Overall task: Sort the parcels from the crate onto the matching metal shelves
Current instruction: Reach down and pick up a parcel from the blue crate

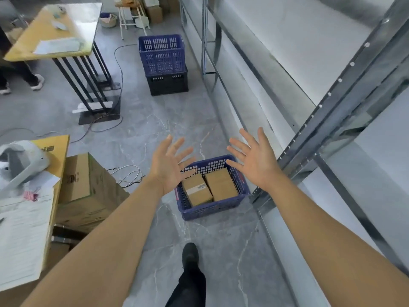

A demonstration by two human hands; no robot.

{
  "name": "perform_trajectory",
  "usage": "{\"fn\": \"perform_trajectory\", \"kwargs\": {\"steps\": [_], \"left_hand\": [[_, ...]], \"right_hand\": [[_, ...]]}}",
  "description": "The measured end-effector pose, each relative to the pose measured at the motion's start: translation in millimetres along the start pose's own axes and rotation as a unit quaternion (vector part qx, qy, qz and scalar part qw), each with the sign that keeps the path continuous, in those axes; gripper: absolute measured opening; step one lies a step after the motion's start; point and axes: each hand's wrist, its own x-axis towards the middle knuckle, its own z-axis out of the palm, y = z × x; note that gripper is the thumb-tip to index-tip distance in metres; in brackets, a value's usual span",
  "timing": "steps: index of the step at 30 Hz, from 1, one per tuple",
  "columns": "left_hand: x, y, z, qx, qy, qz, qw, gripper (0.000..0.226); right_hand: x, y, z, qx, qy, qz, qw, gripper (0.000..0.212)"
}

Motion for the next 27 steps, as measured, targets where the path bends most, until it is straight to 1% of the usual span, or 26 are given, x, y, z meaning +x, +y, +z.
{"fn": "perform_trajectory", "kwargs": {"steps": [5, 13, 20, 25, 27], "left_hand": [[63.4, 18.3, -21.6, -0.017, 0.022, -0.025, 0.999, 0.060], [127.7, 31.1, -45.8, -0.014, 0.054, -0.076, 0.996, 0.067], [176.3, 16.8, -60.6, -0.026, 0.097, -0.106, 0.989, 0.069], [226.0, 4.4, -59.9, -0.023, 0.140, -0.103, 0.984, 0.065], [245.1, -6.0, -61.7, -0.026, 0.154, -0.104, 0.982, 0.067]], "right_hand": [[68.5, -5.2, 21.4, -0.025, 0.010, 0.031, 0.999, 0.067], [153.4, 3.8, 34.0, -0.053, -0.001, 0.082, 0.995, 0.070], [220.7, 17.2, 12.1, -0.068, -0.008, 0.136, 0.988, 0.069], [278.1, 25.9, -13.6, -0.098, -0.029, 0.168, 0.980, 0.068], [299.9, 33.0, -26.9, -0.118, -0.039, 0.184, 0.975, 0.069]]}}
